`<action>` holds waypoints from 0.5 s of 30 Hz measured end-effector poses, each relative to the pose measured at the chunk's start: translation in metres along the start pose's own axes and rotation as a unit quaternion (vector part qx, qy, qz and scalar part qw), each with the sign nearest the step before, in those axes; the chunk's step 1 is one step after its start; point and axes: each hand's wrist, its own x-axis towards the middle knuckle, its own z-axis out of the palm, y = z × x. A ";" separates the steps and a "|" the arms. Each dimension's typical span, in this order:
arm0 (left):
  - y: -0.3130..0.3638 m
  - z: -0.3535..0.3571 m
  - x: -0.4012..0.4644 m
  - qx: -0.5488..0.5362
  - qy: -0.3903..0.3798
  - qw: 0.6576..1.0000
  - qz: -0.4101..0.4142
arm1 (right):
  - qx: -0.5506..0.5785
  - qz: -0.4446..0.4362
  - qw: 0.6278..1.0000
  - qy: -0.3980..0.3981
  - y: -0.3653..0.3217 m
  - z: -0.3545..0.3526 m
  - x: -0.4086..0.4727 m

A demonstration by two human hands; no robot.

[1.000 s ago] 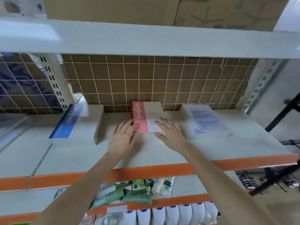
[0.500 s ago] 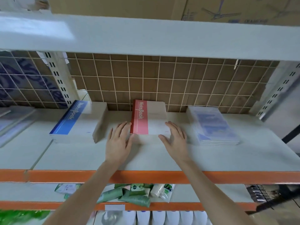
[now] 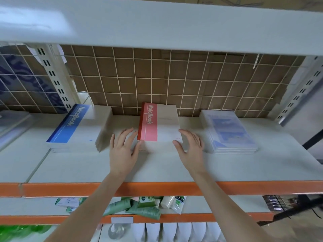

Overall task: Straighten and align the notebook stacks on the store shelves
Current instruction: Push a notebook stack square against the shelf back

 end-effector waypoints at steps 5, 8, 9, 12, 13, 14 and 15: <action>-0.002 0.002 0.000 -0.007 -0.016 1.000 0.004 | -0.003 0.016 1.000 -0.004 -0.001 -0.001 0.000; -0.002 0.003 0.000 -0.021 -0.018 1.000 0.005 | 0.002 0.025 1.000 -0.012 0.000 -0.001 0.000; -0.002 0.004 0.001 -0.028 -0.017 0.999 0.006 | 0.003 0.027 1.000 -0.012 0.000 -0.001 0.000; -0.003 0.005 0.001 -0.033 -0.011 0.999 0.015 | 0.004 0.030 1.000 -0.009 0.001 -0.001 0.000; -0.003 0.005 0.001 -0.032 -0.006 0.999 0.019 | 0.004 0.029 1.000 -0.007 0.001 -0.001 0.000; -0.003 0.006 0.001 -0.032 -0.002 0.999 0.019 | 0.004 0.029 1.000 -0.004 0.000 -0.001 0.000; -0.003 0.006 0.001 -0.031 0.000 0.999 0.018 | 0.003 0.029 1.000 -0.001 0.000 -0.001 0.000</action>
